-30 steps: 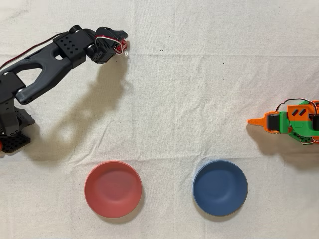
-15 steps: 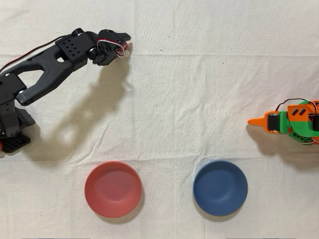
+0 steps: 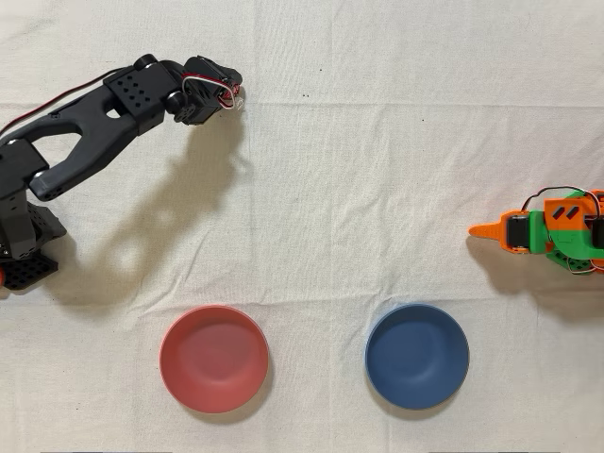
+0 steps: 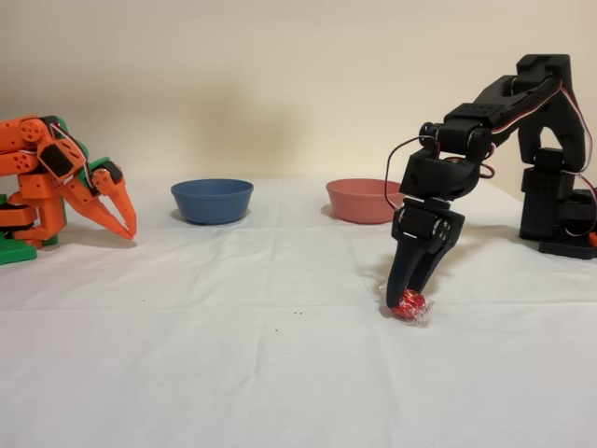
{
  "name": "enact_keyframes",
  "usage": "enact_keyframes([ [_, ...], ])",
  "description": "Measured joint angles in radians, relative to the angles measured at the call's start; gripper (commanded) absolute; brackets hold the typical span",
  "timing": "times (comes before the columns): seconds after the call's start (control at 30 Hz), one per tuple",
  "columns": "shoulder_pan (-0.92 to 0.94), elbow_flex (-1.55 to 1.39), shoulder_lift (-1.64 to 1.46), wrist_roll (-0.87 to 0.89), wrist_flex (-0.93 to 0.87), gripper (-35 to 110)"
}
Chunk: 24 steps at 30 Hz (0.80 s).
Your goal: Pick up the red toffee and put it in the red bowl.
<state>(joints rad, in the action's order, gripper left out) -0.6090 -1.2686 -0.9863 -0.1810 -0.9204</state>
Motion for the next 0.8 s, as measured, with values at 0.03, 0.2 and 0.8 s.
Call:
enact_keyframes([
  [0.03,0.0,-0.003,0.0,0.003,0.005,9],
  [0.2,0.006,-0.02,-0.008,0.0,0.017,3],
  [0.8,0.008,-0.057,-0.104,-0.032,-0.063,4],
])
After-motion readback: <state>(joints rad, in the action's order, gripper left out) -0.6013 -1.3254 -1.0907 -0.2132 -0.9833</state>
